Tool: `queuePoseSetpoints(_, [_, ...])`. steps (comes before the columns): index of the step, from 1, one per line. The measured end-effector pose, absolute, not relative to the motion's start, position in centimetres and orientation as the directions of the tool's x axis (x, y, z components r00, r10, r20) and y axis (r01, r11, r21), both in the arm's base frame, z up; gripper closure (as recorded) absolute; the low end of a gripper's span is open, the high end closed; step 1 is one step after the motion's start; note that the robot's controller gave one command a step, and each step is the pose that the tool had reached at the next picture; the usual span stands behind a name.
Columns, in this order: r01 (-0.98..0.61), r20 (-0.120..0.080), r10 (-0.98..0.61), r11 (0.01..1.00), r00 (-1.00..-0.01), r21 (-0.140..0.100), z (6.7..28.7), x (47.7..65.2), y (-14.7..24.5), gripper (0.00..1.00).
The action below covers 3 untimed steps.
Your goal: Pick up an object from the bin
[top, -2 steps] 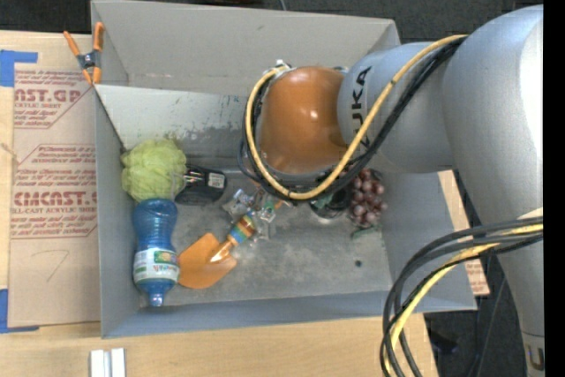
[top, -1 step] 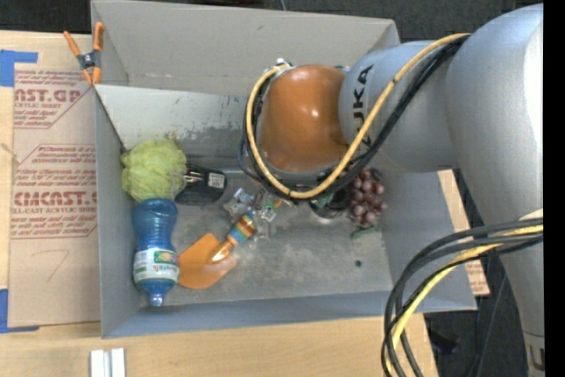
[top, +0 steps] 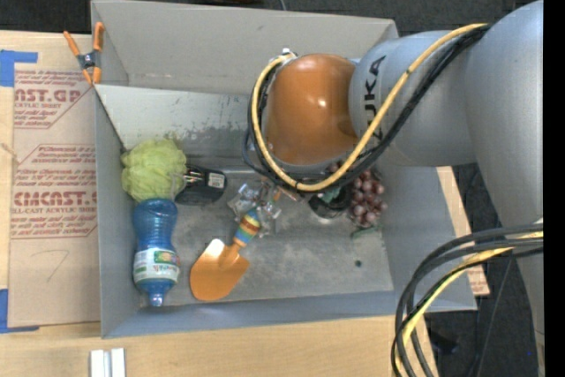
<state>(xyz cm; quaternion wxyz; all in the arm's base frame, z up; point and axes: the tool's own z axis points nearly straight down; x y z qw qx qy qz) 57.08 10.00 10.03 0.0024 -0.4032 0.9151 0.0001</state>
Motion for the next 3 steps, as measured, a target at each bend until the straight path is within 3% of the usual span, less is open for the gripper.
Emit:
queuePoseSetpoints(1, [-0.738, -0.016, -0.738, 0.675, -0.675, -0.011, 13.9, 57.5, 10.0, 1.0])
queuePoseSetpoints(3, [-0.737, -0.016, -0.737, 0.676, -0.676, -0.011, 15.6, 57.4, 10.1, 1.0])
